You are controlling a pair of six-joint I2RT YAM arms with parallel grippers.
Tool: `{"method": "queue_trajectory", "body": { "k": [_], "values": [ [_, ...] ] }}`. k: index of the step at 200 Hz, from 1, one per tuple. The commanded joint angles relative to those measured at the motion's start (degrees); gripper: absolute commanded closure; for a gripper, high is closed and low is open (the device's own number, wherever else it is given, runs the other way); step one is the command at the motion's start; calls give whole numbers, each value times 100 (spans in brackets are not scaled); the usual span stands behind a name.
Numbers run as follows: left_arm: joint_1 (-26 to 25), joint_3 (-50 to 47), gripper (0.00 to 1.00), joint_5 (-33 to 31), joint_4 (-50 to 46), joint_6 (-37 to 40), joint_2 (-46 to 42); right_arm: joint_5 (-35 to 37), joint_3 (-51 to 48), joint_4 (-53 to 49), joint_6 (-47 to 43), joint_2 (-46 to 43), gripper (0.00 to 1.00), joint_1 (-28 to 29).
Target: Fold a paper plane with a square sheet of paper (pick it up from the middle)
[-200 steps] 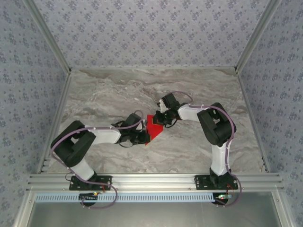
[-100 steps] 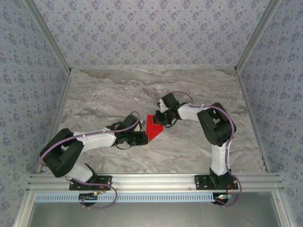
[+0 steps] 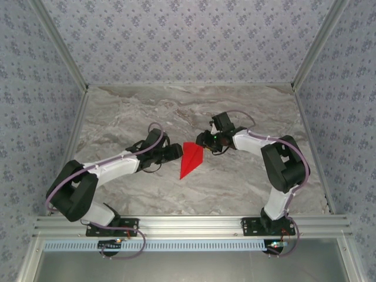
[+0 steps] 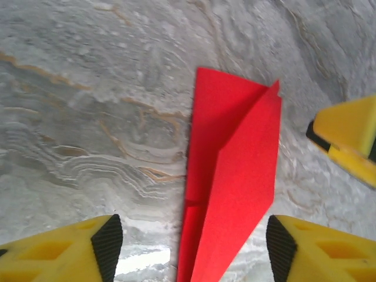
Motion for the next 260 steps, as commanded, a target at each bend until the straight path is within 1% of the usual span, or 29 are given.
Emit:
{"method": "queue_trajectory", "body": {
  "k": [1,28,81,124,160,183,217,224,234,251,260],
  "values": [
    [57,103,26,-313,-178,-69,74,37,-33,-33,259,172,54,90],
    [68,94,18,-449,-373,-7,52,-25,123,-62,266,385,54,230],
    [76,77,16,-287,-288,-32,100,-159,352,-32,314,668,57,417],
    [78,56,15,-249,-244,-63,125,-340,372,145,354,688,62,477],
    [101,46,14,-210,-235,-81,132,-682,305,555,460,738,65,521],
    [158,16,11,-170,-192,-51,100,-892,259,815,559,811,67,555],
    [271,-39,5,-47,-178,-37,36,-862,221,919,522,892,72,640],
    [295,-51,4,-2,-174,-33,19,-849,224,922,502,906,74,647],
    [336,-72,1,66,-151,-40,-20,-834,214,929,479,936,81,653],
    [424,-129,1,227,-101,-74,-117,-821,177,1043,444,899,93,607],
    [476,-175,1,373,-49,-107,-185,-841,133,1187,438,822,97,556]
  ]
}}
